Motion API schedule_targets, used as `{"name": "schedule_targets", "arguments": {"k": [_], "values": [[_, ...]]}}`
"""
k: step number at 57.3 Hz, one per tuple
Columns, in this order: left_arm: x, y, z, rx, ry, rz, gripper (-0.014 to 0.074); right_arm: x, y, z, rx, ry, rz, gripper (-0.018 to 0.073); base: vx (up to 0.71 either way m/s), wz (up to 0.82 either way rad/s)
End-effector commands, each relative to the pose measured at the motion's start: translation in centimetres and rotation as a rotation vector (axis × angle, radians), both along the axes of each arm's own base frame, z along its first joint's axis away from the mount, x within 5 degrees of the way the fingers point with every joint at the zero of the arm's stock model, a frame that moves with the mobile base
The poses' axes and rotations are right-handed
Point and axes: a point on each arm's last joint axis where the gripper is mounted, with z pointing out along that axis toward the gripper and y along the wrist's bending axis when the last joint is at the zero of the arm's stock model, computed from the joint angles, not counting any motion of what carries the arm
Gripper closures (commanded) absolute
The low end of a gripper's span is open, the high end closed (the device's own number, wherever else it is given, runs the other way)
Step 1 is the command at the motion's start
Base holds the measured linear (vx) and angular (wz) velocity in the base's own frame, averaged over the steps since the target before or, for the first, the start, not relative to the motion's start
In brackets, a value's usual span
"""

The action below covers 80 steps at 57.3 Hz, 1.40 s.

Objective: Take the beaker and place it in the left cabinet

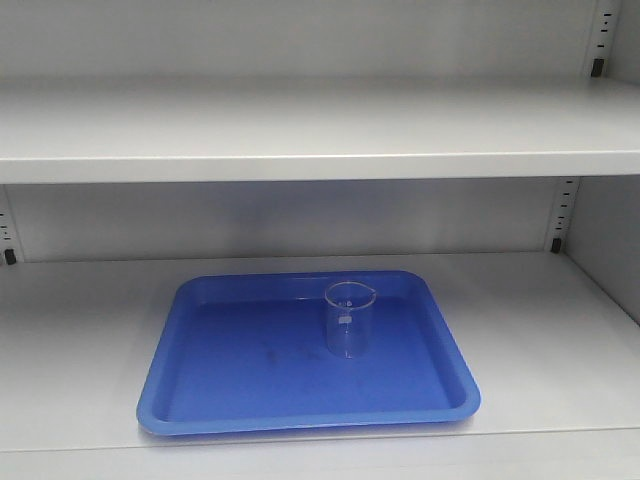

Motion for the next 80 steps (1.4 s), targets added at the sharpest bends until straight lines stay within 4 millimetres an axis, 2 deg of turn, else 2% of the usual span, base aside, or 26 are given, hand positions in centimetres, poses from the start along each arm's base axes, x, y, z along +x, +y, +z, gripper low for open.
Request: {"name": "schedule_targets", "arguments": {"k": [1, 7, 12, 19, 20, 26, 36, 43, 50, 60, 80], "values": [[-0.1, 0.0, 0.3, -0.033, -0.080, -0.004, 0.0596, -2.7, -0.7, 1.3, 0.067, -0.174, 0.032, 0.0568, 0.00, 0.00], [-0.2, 0.0, 0.3, -0.033, -0.082, -0.004, 0.0596, -2.4, -0.2, 1.3, 0.016, -0.210, 0.041, 0.0568, 0.00, 0.00], [-0.1, 0.0, 0.3, -0.033, -0.080, -0.004, 0.0596, -1.3, -0.1, 0.5, 0.045, -0.125, 0.037, 0.0568, 0.00, 0.01], [-0.1, 0.0, 0.3, -0.033, -0.080, -0.004, 0.0596, 0.8, -0.5, -2.5, 0.117, 0.089, -0.027, 0.0568, 0.00, 0.00], [-0.1, 0.0, 0.3, -0.033, -0.080, -0.004, 0.0596, 1.3, -0.5, -3.4, 0.105, 0.137, -0.054, 0.0568, 0.00, 0.00], [-0.1, 0.0, 0.3, -0.033, -0.080, -0.004, 0.0596, 2.4, -0.7, -5.9, 0.108, 0.277, -0.110, 0.0568, 0.00, 0.00], [-0.1, 0.0, 0.3, -0.033, -0.080, -0.004, 0.0596, 2.7, -0.7, -8.4, 0.069, 0.305, -0.139, 0.0568, 0.00, 0.00], [-0.1, 0.0, 0.3, -0.033, -0.080, -0.004, 0.0596, 2.5, -0.8, -8.5, 0.051, 0.300, -0.154, 0.0568, 0.00, 0.00], [-0.1, 0.0, 0.3, -0.033, -0.080, -0.004, 0.0596, 2.6, -1.6, -9.1, 0.109, 0.374, -0.264, 0.0568, 0.00, 0.00], [-0.1, 0.0, 0.3, -0.033, -0.080, -0.004, 0.0596, 2.1, -2.5, -9.1, 0.133, 0.340, -0.406, 0.0568, 0.00, 0.00], [-0.1, 0.0, 0.3, -0.033, -0.081, -0.004, 0.0596, 1.8, -2.6, -9.6, 0.061, 0.358, -0.437, 0.0568, 0.00, 0.00]]}}
